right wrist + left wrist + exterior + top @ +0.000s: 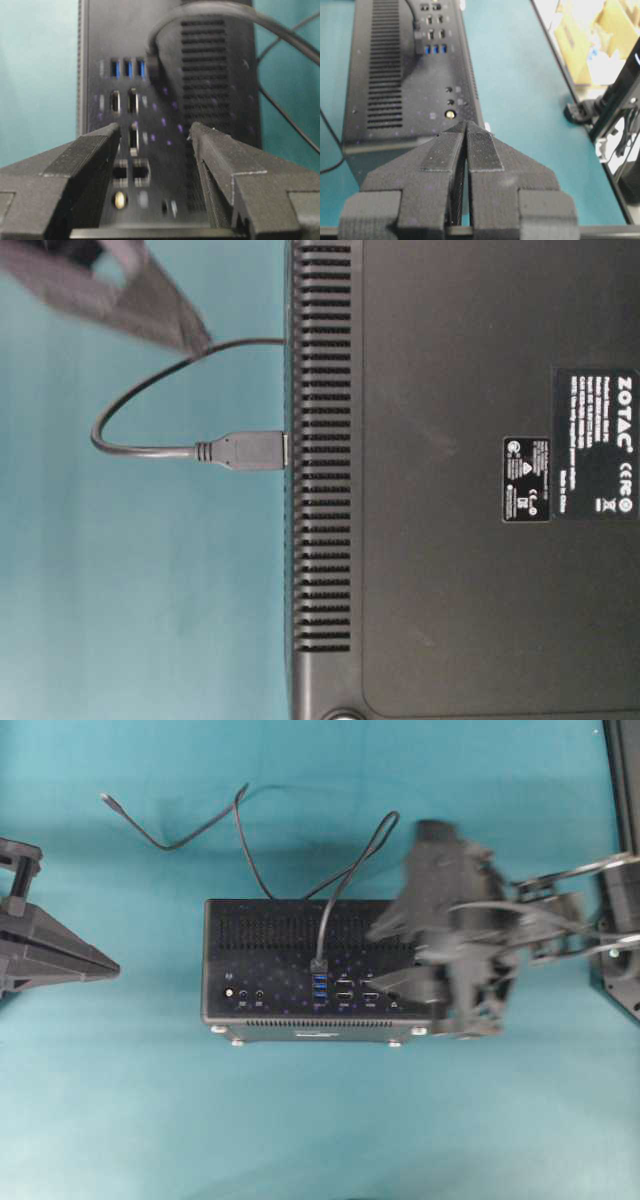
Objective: Insert the USB into the PC box with both arms.
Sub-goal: 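Open the right gripper and lift it away from the plug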
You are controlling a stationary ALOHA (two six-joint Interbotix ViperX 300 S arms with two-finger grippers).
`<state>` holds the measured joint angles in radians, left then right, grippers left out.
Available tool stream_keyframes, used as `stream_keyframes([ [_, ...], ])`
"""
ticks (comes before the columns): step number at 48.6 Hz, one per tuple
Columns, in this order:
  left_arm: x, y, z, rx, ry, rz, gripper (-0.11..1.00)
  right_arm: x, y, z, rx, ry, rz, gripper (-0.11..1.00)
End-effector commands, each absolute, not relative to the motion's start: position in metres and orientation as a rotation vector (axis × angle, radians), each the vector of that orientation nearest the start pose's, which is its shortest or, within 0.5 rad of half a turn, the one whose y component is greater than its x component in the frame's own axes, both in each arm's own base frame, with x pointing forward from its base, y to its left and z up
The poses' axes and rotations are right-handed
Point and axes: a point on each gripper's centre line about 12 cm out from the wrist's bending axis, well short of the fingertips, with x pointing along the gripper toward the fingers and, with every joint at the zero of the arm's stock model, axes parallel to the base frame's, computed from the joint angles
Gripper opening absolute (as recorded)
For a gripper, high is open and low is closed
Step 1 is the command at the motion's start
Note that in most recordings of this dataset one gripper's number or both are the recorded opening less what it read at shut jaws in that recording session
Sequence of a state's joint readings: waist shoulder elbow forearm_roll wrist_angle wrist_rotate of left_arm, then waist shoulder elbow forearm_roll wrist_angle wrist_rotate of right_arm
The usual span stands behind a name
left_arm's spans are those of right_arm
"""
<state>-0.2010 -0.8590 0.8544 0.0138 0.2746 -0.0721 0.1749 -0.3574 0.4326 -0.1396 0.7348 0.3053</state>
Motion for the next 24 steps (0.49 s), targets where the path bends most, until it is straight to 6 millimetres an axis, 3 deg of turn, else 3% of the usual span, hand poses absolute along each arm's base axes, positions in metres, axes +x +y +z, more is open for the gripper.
stream_keyframes([
  [1, 0.219, -0.045, 0.347, -0.031, 0.238, -0.194, 0.0, 0.317, 0.045, 0.337, 0.095, 0.751, -0.002, 0.64],
  [24, 0.217, -0.045, 0.338, -0.031, 0.255, -0.193, 0.0, 0.261, 0.035, 0.337, 0.108, 0.654, 0.016, 0.64],
])
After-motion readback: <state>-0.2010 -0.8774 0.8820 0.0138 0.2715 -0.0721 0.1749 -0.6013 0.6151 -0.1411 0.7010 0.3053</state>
